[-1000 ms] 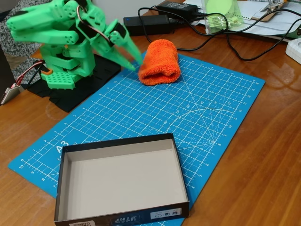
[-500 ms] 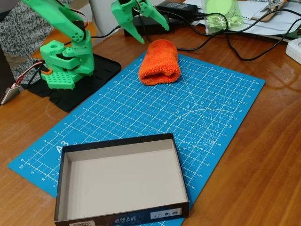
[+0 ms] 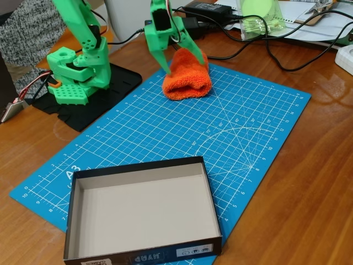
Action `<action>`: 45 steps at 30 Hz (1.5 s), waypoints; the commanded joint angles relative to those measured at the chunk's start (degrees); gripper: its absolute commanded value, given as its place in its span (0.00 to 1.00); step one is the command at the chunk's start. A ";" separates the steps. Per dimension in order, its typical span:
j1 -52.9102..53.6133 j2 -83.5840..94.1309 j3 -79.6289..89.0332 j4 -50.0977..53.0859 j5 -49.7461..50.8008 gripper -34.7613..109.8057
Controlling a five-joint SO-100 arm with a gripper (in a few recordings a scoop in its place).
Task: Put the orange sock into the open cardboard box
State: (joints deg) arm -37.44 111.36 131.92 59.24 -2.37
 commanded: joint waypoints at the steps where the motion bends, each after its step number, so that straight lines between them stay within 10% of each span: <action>1: -3.08 -3.25 0.88 -2.20 -1.58 0.51; 8: -6.50 -13.10 0.97 -7.12 -0.88 0.51; 12: -6.15 -14.24 1.76 -8.53 -0.35 0.24; 22: 1.23 0.18 -9.67 4.66 -3.60 0.24; 45: 64.86 -20.92 -52.91 9.49 -24.70 0.24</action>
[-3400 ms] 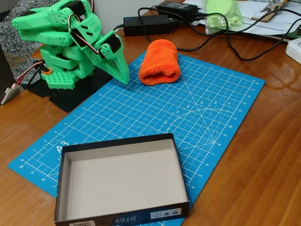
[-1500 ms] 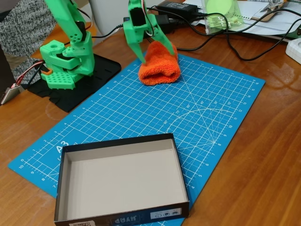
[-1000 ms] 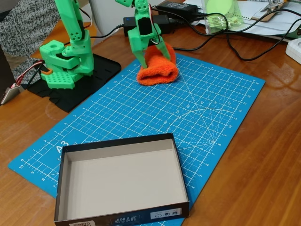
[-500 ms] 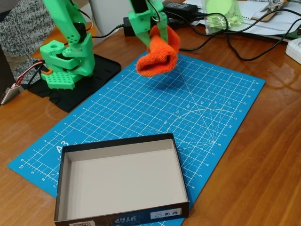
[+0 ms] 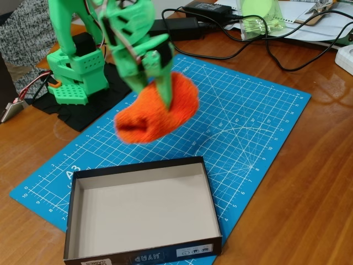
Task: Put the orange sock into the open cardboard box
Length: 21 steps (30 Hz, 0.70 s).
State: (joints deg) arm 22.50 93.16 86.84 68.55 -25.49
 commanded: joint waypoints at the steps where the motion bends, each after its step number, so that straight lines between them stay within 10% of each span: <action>1: 6.33 -4.92 -10.55 0.44 -1.67 0.24; 21: 17.67 -27.16 -33.84 5.27 16.88 0.24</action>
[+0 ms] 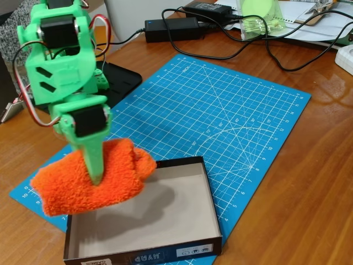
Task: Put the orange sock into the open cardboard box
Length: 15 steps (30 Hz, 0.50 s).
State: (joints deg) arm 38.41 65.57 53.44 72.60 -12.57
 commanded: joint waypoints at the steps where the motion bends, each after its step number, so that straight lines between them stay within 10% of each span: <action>1: 1.76 0.09 -0.09 1.32 5.63 0.24; 15: -5.80 -2.64 -1.93 -0.53 13.71 0.24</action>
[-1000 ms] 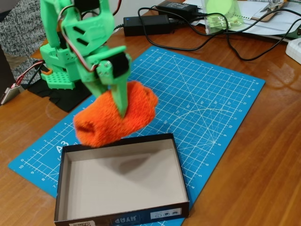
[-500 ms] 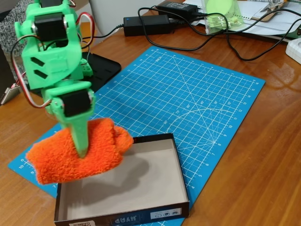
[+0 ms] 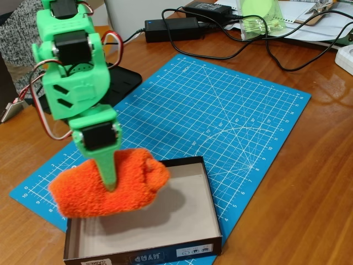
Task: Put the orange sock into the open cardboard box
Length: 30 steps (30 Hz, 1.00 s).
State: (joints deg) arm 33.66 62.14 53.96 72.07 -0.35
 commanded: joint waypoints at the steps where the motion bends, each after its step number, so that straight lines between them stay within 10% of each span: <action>1: -1.49 0.53 -3.08 0.00 1.93 0.24; 20: -0.62 -2.55 -4.83 3.16 -0.18 0.46; 30: -1.32 2.46 -3.96 4.75 -2.02 0.35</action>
State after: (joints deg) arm 31.90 58.71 51.33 75.67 -1.76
